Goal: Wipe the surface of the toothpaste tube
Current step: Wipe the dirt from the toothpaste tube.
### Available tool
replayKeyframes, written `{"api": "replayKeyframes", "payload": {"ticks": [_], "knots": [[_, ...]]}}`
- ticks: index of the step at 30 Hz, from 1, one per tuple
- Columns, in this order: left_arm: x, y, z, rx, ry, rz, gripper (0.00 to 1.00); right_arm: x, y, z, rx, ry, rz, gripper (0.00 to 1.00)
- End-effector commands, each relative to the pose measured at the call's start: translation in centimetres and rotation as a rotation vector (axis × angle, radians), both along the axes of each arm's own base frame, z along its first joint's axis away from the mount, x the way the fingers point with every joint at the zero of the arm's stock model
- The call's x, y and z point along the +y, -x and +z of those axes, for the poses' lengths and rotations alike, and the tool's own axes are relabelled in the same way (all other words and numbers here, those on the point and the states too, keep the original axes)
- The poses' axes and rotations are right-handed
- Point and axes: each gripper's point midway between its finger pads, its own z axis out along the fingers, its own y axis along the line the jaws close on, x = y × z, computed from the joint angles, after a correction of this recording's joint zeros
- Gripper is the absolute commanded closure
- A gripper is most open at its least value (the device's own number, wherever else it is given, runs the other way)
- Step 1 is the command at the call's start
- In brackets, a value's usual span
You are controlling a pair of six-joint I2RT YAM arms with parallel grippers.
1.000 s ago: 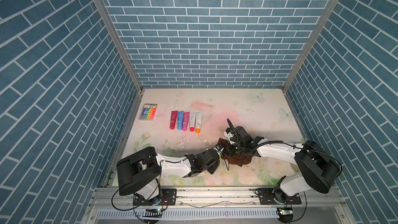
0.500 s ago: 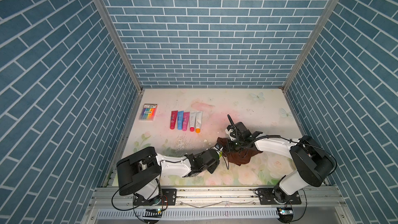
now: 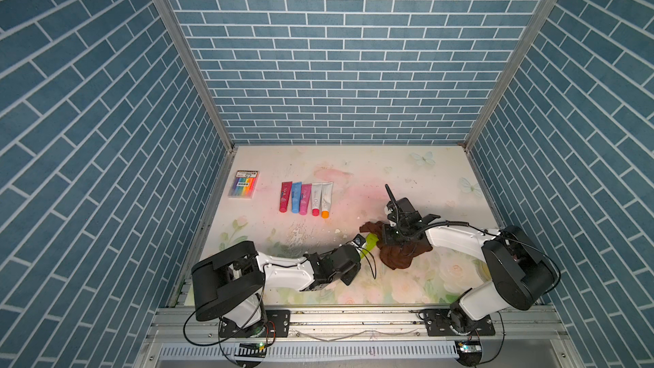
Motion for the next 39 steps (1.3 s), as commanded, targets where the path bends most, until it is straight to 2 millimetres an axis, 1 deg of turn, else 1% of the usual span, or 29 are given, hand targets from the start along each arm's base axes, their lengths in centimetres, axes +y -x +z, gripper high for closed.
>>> {"api": "replayKeyframes", "payload": {"ticks": [1, 3, 5, 7, 8, 12, 15, 18, 20, 23, 27, 29, 30, 32, 34, 35, 37, 38, 39], "knots": [[0.6, 1.2, -1.4, 0.047, -0.052, -0.038, 1.00, 0.7, 1.5, 1.3, -0.027, 0.001, 0.067, 1.00], [0.6, 1.3, -1.4, 0.049, -0.053, -0.039, 1.00, 2.7, 2.2, 2.6, -0.049, -0.020, 0.124, 1.00], [0.5, 1.2, -1.4, 0.048, -0.054, -0.038, 1.00, 4.5, 2.9, 3.1, -0.044, -0.058, 0.166, 1.00], [0.6, 1.2, -1.3, 0.047, -0.051, -0.038, 1.00, 5.9, 3.4, 3.2, -0.037, -0.098, 0.191, 1.00], [0.5, 1.3, -1.3, 0.048, -0.049, -0.040, 1.00, 6.3, 3.4, 2.8, -0.030, -0.106, 0.192, 1.00], [0.6, 1.3, -1.3, 0.048, -0.050, -0.040, 1.00, 6.7, 3.8, 1.2, 0.008, -0.090, 0.195, 1.00], [0.5, 1.3, -1.2, 0.047, -0.046, -0.040, 1.00, 5.5, 3.9, -0.5, 0.026, -0.024, 0.172, 1.00], [0.5, 1.4, -1.3, 0.051, -0.047, -0.046, 1.00, 3.7, 3.6, -2.0, 0.039, 0.070, 0.140, 1.00], [0.5, 1.4, -1.2, 0.052, -0.043, -0.050, 1.00, 1.9, 2.9, -3.1, 0.041, 0.144, 0.103, 1.00], [0.5, 1.5, -1.1, 0.050, -0.037, -0.052, 1.00, -0.9, 1.9, -4.1, 0.065, 0.208, 0.039, 1.00], [0.5, 1.5, -1.0, 0.047, -0.032, -0.052, 1.00, -4.7, 1.1, -4.2, 0.077, 0.265, -0.043, 1.00], [0.5, 1.4, -1.0, 0.046, -0.032, -0.050, 1.00, -6.1, 0.9, -3.9, 0.074, 0.292, -0.077, 1.00], [0.5, 1.4, -0.9, 0.044, -0.032, -0.047, 1.00, -5.9, 0.8, -3.7, 0.071, 0.272, -0.078, 1.00], [0.6, 1.4, -0.8, 0.043, -0.029, -0.045, 1.00, -6.4, 1.0, -3.5, 0.076, 0.297, -0.086, 1.00], [0.7, 1.4, -0.8, 0.040, -0.028, -0.042, 1.00, -6.4, 0.9, -2.8, 0.062, 0.283, -0.088, 1.00], [0.7, 1.4, -0.7, 0.039, -0.026, -0.041, 1.00, -5.8, 1.0, -2.2, 0.049, 0.245, -0.077, 1.00], [0.7, 1.4, -0.7, 0.040, -0.025, -0.042, 1.00, -4.0, 1.2, -0.6, 0.023, 0.135, -0.043, 1.00], [0.6, 1.4, -0.7, 0.040, -0.026, -0.042, 1.00, -3.3, 1.3, 0.6, -0.003, 0.092, -0.029, 1.00], [0.6, 1.4, -0.8, 0.041, -0.029, -0.045, 1.00, -2.0, 1.7, 1.9, -0.008, 0.028, 0.005, 1.00]]}}
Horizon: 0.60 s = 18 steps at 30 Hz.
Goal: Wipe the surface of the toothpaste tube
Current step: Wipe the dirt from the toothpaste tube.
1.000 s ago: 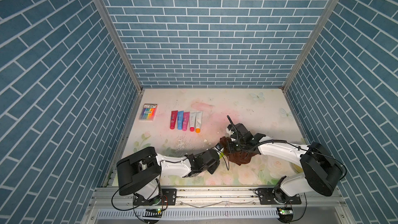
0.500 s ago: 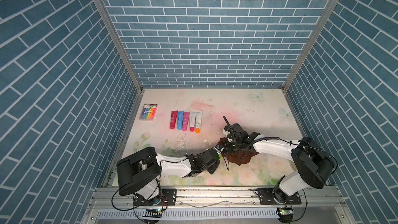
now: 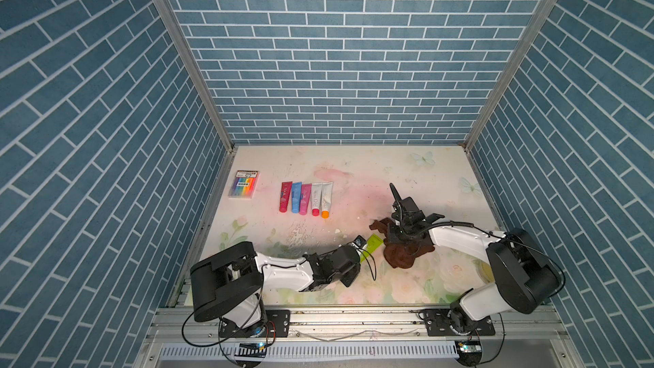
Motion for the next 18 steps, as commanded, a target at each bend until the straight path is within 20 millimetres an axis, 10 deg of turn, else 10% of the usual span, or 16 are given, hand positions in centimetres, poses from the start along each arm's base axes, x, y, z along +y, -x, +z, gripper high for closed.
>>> {"api": "replayKeyframes", "payload": {"ticks": [1, 8, 18], "knots": [[0.7, 0.9, -0.9, 0.027, -0.040, -0.024, 1.00, 1.2, 2.1, 2.6, -0.001, -0.079, 0.079, 1.00], [0.6, 1.0, -1.0, 0.030, -0.041, -0.029, 1.00, 6.2, 3.7, 6.4, -0.017, -0.254, 0.210, 1.00], [0.6, 0.8, -0.9, 0.027, -0.038, -0.022, 1.00, 9.7, 6.4, 1.5, 0.153, -0.233, 0.312, 1.00]]}}
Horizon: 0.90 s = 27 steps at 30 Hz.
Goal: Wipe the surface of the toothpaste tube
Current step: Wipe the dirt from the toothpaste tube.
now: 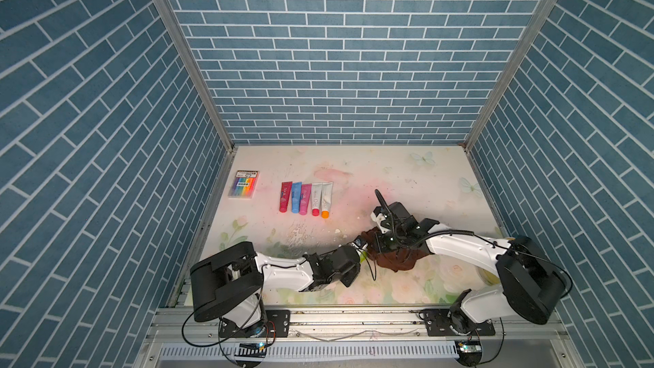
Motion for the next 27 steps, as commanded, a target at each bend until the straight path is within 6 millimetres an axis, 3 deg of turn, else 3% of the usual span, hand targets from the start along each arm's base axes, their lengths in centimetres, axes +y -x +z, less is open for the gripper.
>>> {"api": "replayKeyframes", "payload": {"ticks": [1, 6, 13, 17, 21, 25, 27], "knots": [[0.7, 0.7, -0.8, 0.022, -0.038, -0.017, 1.00, 1.3, 0.9, -0.8, 0.060, -0.010, 0.032, 1.00], [0.7, 0.8, -0.9, 0.024, -0.039, -0.019, 1.00, -2.1, 0.7, -3.5, 0.065, 0.153, -0.029, 1.00], [0.8, 0.7, -0.3, 0.011, -0.019, -0.012, 1.00, -9.2, -0.7, -5.6, 0.089, 0.436, -0.178, 1.00], [1.0, 0.7, -0.4, 0.008, -0.026, -0.009, 1.00, -12.7, -0.9, -5.3, 0.082, 0.555, -0.253, 1.00], [1.3, 0.5, -0.4, 0.003, -0.035, 0.012, 1.00, -15.4, -0.8, -3.8, 0.059, 0.636, -0.314, 1.00], [2.5, -0.9, -1.0, 0.010, -0.097, 0.116, 1.00, -16.3, 1.2, -3.2, 0.106, 0.630, -0.347, 1.00], [2.4, -2.1, -0.3, 0.014, -0.094, 0.192, 1.00, -17.1, 2.6, -3.3, 0.140, 0.647, -0.358, 1.00]]}}
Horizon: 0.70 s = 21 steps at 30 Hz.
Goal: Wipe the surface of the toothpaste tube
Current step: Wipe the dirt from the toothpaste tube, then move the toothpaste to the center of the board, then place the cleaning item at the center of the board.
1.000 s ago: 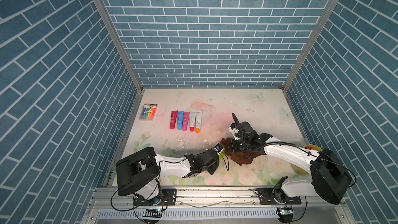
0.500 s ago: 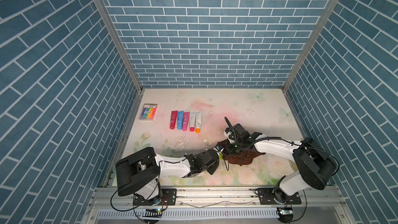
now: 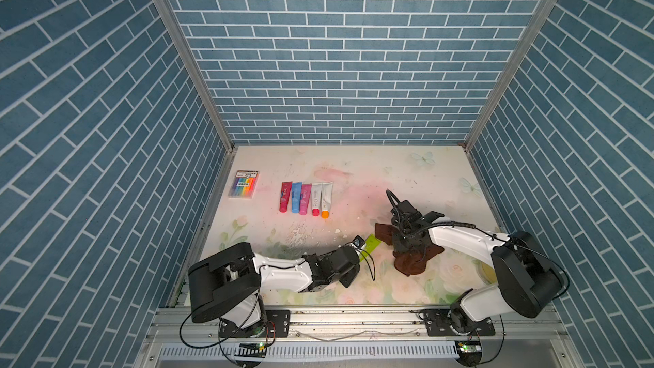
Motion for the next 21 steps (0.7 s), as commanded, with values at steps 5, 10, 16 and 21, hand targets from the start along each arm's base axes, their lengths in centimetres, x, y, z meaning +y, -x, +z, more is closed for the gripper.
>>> {"api": "replayKeyframes", "payload": {"ticks": [5, 10, 16, 21], "knots": [[-0.2, -4.6, 2.4, 0.037, 0.121, 0.226, 1.00, -5.0, 6.7, -0.4, 0.185, 0.178, -0.092, 1.00], [-0.8, -7.8, 2.5, 0.029, 0.093, 0.347, 1.00, -5.1, 7.8, 0.5, 0.160, 0.245, -0.067, 1.00], [-1.9, -10.9, 2.2, 0.033, 0.111, 0.418, 1.00, -4.4, 6.6, 3.3, 0.035, 0.152, -0.061, 0.56], [-0.4, -14.4, 2.2, 0.033, 0.112, 0.516, 1.00, -2.9, 5.9, 5.8, -0.051, 0.023, -0.041, 0.37]]}}
